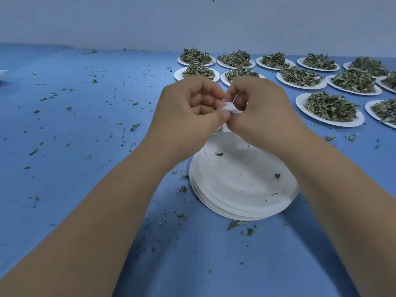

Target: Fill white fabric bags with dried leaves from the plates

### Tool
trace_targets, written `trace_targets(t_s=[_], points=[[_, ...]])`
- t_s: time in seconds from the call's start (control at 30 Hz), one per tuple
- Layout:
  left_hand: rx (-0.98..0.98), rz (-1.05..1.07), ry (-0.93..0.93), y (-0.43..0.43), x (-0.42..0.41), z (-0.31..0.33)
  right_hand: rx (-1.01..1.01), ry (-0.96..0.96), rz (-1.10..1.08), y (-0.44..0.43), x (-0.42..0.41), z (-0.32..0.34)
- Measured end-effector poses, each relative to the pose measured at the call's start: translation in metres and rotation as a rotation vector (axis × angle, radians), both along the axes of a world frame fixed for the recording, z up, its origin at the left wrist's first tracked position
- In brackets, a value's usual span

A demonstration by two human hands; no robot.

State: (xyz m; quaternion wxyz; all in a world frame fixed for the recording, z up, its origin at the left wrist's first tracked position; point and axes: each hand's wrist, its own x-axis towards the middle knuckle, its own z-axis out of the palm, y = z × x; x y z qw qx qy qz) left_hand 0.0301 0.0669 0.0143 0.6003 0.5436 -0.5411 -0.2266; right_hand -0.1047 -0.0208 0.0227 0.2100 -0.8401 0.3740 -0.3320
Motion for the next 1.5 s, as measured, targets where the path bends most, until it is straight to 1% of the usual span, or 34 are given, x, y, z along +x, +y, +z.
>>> trace_targets(t_s=[0.1,0.2,0.3,0.37,0.47,0.53,0.57,0.63,0.67,0.7,0.77,0.8,0.83,0.9,0.97,1.0,1.03,1.1,1.13,1.17,1.2,1.23,1.33,1.43,1.5], points=[[-0.004,-0.080,0.076,0.000,0.004,0.001,-0.069,0.058,-0.058,-0.004,0.007,0.002],[-0.008,-0.051,0.132,0.000,0.010,0.003,-0.032,0.033,-0.041,-0.006,0.007,0.007],[-0.043,0.074,0.096,-0.001,0.016,0.004,0.091,-0.047,0.101,-0.001,0.003,0.016],[-0.061,0.122,0.089,-0.001,0.019,0.005,0.156,-0.066,0.152,0.001,0.002,0.022],[-0.056,0.155,0.001,0.000,0.019,0.005,0.081,-0.040,0.115,0.001,0.009,0.022],[-0.048,0.222,-0.090,0.001,0.019,0.004,0.080,-0.089,0.114,0.002,0.015,0.022],[-0.049,0.269,-0.106,0.002,0.021,0.004,0.130,-0.141,0.145,0.003,0.017,0.023],[-0.057,0.338,-0.062,0.001,0.028,0.005,0.254,-0.237,0.236,0.004,0.017,0.026],[-0.058,0.357,-0.030,0.001,0.032,0.006,0.288,-0.234,0.270,0.004,0.017,0.027],[-0.052,0.370,-0.006,0.000,0.036,0.006,0.295,-0.183,0.292,0.003,0.015,0.027],[-0.038,0.382,0.012,0.000,0.041,0.005,0.239,-0.026,0.318,0.001,0.016,0.023],[-0.035,0.382,0.014,-0.001,0.042,0.005,0.197,0.019,0.324,0.001,0.017,0.021],[-0.037,0.376,0.026,-0.001,0.043,0.004,0.173,0.024,0.326,0.002,0.018,0.020],[-0.062,0.335,0.106,-0.002,0.043,0.004,0.167,0.052,0.332,0.000,0.021,0.021],[-0.092,0.262,0.257,-0.002,0.045,0.007,0.122,0.198,0.361,-0.003,0.024,0.016],[-0.099,0.227,0.344,-0.002,0.046,0.009,0.132,0.236,0.378,-0.006,0.028,0.011],[-0.101,0.200,0.440,-0.002,0.048,0.012,0.177,0.229,0.396,-0.008,0.034,0.009],[-0.095,0.180,0.629,-0.002,0.054,0.020,0.291,0.148,0.434,-0.006,0.053,0.011],[-0.100,0.183,0.706,-0.003,0.060,0.024,0.294,0.110,0.474,-0.006,0.066,0.014],[-0.113,0.189,0.766,-0.003,0.068,0.030,0.246,0.105,0.508,-0.005,0.081,0.018],[-0.134,0.198,0.806,-0.003,0.078,0.035,0.206,0.086,0.543,-0.004,0.095,0.021],[-0.160,0.209,0.825,-0.003,0.090,0.040,0.215,0.054,0.551,-0.005,0.110,0.023],[-0.212,0.262,0.819,0.001,0.135,0.054,0.437,-0.040,0.437,-0.009,0.150,0.022],[-0.213,0.307,0.812,0.008,0.189,0.056,0.474,-0.062,0.412,-0.011,0.194,0.017],[-0.206,0.344,0.826,0.018,0.229,0.050,0.497,-0.131,0.392,-0.009,0.228,0.015]])
